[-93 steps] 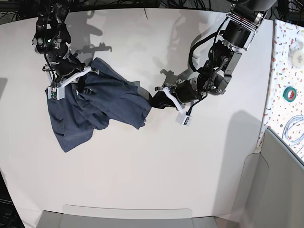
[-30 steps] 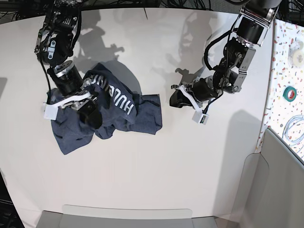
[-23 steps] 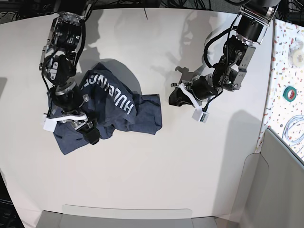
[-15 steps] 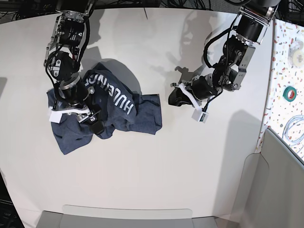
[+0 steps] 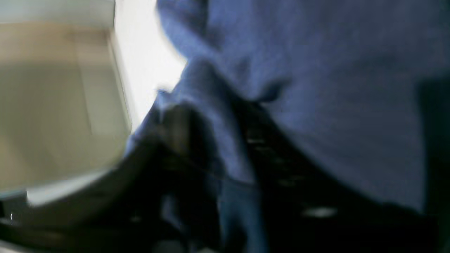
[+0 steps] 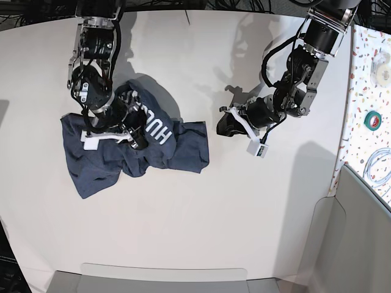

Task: Layout the t-shirt on the table in an organized manner, then fold the t-shirt properly
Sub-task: 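Grasp the shirt with both grippers and gather it between them, then lift the shirt with both grippers and spread it out over the table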

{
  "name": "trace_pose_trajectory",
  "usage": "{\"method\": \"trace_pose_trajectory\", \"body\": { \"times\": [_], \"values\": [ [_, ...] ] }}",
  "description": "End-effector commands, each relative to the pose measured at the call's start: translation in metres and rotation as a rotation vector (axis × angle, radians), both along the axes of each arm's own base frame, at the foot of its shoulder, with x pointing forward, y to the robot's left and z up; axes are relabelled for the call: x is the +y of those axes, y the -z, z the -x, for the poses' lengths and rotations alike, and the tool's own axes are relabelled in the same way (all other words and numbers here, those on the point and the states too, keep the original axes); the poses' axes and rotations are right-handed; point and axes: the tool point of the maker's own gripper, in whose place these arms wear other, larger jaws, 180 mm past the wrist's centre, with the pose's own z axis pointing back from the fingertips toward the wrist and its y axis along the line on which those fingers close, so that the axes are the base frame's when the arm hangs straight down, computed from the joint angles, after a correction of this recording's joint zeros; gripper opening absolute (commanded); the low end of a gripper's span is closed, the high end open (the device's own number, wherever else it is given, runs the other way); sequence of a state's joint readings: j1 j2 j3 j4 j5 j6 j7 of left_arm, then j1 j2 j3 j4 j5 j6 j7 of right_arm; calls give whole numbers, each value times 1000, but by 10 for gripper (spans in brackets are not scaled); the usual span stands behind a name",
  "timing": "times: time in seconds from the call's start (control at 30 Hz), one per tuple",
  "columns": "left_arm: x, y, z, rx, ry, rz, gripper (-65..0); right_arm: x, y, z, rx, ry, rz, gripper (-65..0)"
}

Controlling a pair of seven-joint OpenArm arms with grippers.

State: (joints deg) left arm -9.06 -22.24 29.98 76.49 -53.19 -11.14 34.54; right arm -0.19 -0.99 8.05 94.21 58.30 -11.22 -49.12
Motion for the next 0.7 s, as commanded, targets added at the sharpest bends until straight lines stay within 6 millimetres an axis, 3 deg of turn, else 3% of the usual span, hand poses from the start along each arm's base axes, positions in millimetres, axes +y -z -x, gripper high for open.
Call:
{"method": "trace_pose_trajectory", "body": {
  "times": [0.0, 0.13, 0.3, 0.47, 0.67],
  "values": [
    [6, 4, 1, 18, 6, -39, -602, 5, -17, -12, -50, -16, -24, -650],
    [7, 7, 6, 25, 4, -37, -602, 29, -48, -35, -120, -109, -25, -650],
    [11, 8, 6, 29, -18, -30, -602, 62, -124, -76, -312, -208, 5, -650],
    [35, 6, 1, 28, -108, -12, -602, 90, -236, -111, -564, -287, 51, -650],
    [63, 1, -7, 13, -202, -3, -603, 143, -348, -121, -809, -376, 172, -650]
  ]
}}
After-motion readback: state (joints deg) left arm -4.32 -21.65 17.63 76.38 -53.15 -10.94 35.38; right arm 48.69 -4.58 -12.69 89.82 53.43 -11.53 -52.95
